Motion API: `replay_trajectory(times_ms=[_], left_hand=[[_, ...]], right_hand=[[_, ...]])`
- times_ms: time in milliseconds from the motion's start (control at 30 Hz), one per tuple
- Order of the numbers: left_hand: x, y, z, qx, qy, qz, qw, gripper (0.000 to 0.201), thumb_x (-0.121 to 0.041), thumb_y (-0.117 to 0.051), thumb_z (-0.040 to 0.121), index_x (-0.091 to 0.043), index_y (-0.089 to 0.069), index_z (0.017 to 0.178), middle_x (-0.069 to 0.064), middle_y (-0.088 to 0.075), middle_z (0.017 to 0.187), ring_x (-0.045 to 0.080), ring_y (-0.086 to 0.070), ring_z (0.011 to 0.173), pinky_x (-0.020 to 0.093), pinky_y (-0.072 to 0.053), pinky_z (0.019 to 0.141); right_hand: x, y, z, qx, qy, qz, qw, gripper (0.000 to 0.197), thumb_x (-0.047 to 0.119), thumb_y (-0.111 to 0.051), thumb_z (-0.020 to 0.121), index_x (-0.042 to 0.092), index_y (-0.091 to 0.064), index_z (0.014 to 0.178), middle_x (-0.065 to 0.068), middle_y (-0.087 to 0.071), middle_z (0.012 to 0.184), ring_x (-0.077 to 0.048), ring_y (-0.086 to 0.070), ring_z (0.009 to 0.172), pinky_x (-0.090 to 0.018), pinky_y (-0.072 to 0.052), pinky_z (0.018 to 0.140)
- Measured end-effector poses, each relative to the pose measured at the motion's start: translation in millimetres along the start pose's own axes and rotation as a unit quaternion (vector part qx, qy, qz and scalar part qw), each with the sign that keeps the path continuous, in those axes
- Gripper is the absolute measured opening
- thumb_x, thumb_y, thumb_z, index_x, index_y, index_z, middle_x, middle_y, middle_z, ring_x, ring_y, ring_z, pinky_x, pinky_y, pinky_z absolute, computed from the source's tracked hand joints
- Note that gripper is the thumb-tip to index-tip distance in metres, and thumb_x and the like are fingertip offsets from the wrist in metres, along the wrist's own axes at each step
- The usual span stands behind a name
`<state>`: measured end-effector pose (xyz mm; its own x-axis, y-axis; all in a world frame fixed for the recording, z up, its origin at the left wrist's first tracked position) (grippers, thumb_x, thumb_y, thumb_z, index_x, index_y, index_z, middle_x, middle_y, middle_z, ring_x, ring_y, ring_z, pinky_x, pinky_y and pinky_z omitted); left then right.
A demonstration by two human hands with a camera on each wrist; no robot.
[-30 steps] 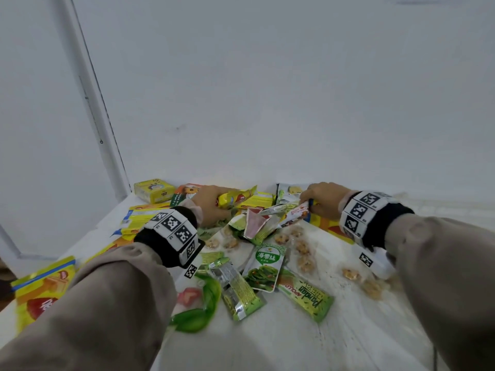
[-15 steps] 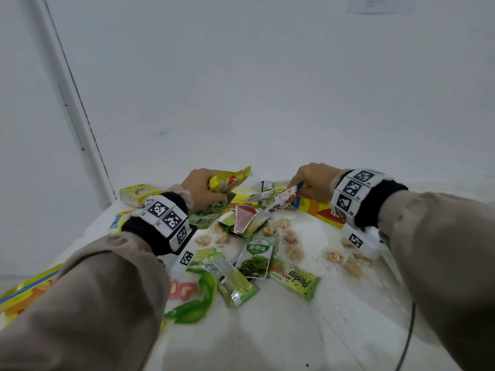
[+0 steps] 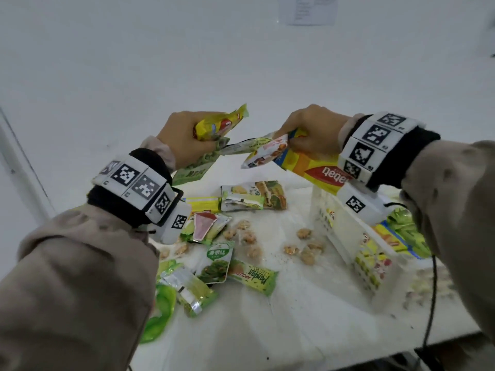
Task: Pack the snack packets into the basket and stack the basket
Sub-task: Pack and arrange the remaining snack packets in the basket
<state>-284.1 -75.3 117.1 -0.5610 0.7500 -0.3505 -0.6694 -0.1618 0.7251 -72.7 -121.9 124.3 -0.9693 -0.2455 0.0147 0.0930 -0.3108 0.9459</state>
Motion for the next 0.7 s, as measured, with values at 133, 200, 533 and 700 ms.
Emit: replay_trajectory(times_ms=[133, 200, 533, 700], left_hand=[[-49.2, -17.6, 16.1, -0.004, -0.042, -0.016, 0.999, 0.054, -0.022, -0.066, 0.071, -0.017, -0.058, 0.125, -0.009, -0.057, 0.095, 0.008, -0.054, 0.09, 0.004, -0.034, 0.065], [-74.8, -33.2, 24.4, 0.002, -0.063, -0.025, 0.998, 0.055, -0.023, -0.061, 0.068, -0.017, -0.059, 0.124, -0.008, -0.058, 0.09, 0.011, -0.054, 0.082, 0.004, -0.035, 0.06], [-213.1, -145.1, 66.1, 0.07, -0.106, -0.054, 0.99, 0.044, -0.011, -0.062, 0.078, -0.015, -0.06, 0.121, -0.004, -0.058, 0.091, 0.012, -0.053, 0.084, 0.012, -0.033, 0.064], [-261.4, -199.8, 78.8, 0.101, -0.097, -0.05, 0.989, 0.033, -0.008, -0.062, 0.078, -0.006, -0.064, 0.111, 0.006, -0.062, 0.092, 0.018, -0.052, 0.082, 0.021, -0.035, 0.065]], right_hand=[[-34.4, 14.8, -36.1, -0.023, -0.017, -0.005, 1.0, 0.034, 0.012, -0.056, 0.089, 0.017, -0.061, 0.122, -0.009, -0.059, 0.123, -0.027, -0.055, 0.11, -0.035, -0.043, 0.091], [-58.7, 19.9, -57.0, -0.018, -0.031, -0.012, 0.999, 0.034, 0.012, -0.056, 0.089, 0.017, -0.061, 0.122, -0.01, -0.058, 0.123, -0.028, -0.054, 0.111, -0.037, -0.044, 0.092], [-189.5, 46.3, -169.2, 0.03, -0.091, -0.073, 0.993, 0.034, 0.01, -0.054, 0.089, 0.016, -0.061, 0.121, -0.009, -0.057, 0.124, -0.028, -0.054, 0.11, -0.033, -0.041, 0.089], [-245.3, 49.0, -197.3, 0.072, -0.095, -0.114, 0.986, 0.034, 0.011, -0.053, 0.09, 0.017, -0.06, 0.124, -0.009, -0.057, 0.125, -0.028, -0.054, 0.111, -0.035, -0.042, 0.091]])
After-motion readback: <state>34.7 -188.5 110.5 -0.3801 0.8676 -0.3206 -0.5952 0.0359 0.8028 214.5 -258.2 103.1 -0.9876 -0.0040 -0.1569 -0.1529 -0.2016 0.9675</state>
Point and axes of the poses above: each hand's wrist, its own z-axis towards the middle knuckle, its own y-axis out of the back of the hand, x = y × z, the point moved 3 cm from there along z, towards the middle knuckle
